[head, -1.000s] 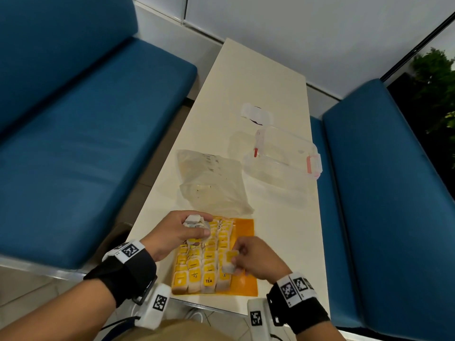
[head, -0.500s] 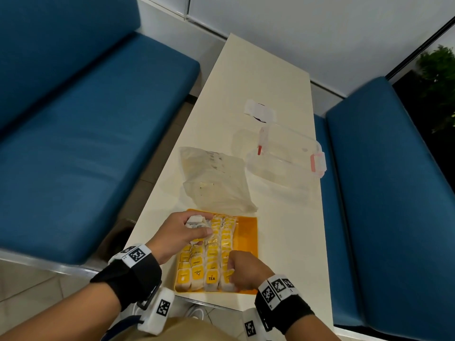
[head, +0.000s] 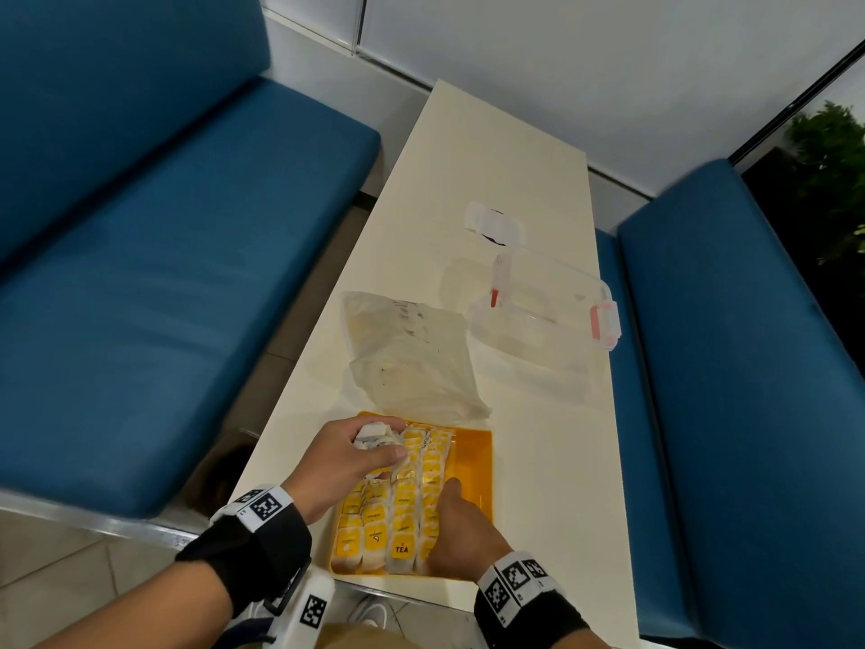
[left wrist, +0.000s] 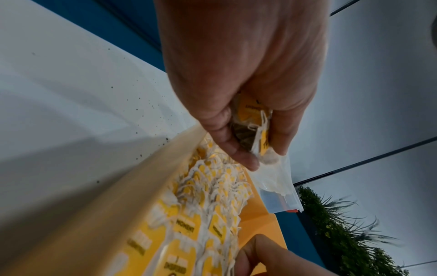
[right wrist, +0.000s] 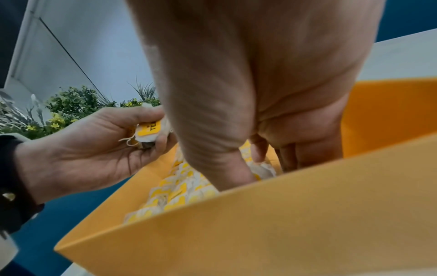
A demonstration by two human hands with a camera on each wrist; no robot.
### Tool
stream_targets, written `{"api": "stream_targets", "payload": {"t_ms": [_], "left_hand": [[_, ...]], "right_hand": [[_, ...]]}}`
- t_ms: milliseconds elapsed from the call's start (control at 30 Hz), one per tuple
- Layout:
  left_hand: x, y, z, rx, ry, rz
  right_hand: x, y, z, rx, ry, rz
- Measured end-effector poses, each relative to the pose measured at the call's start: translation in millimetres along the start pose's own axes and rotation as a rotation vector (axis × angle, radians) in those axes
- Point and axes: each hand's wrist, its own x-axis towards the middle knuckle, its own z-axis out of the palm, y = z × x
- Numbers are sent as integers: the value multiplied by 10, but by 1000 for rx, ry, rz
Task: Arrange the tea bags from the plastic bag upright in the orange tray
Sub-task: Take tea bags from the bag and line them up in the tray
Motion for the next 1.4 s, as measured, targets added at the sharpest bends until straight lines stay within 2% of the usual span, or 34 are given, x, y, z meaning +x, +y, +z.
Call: {"api": "stream_targets", "payload": {"t_ms": [367,733,800,867,1000,1100,1167,1300,1400], "left_hand": [[-15,-8,15,-24,46,-19],[-41,55,35,-24,74,-79],[-44,97,33,-80,63,-110],[-48,166,42,-194,25,-158],[-33,307,86,-397,-28,-257],[6,340,117,-493,-45,-295],[26,362,138,-539,-43,-314],[33,443,184,-579,-37,-331],[37,476,192,-594,-30,-348]], "right_hand": [[-1,45,48,191,99,48],[-18,18,-77,301,-8,90],[-43,34,-126,232,39,47],[-105,28,-270,183,152,-37],[-274,-160,-588,393,409,-315],[-348,-338,-675,477,493,-520],[-326,-408,-659,485,506,-548],[-226,-459,-603,458,518,-476],[-203,-461,-594,388,534,-505]]}}
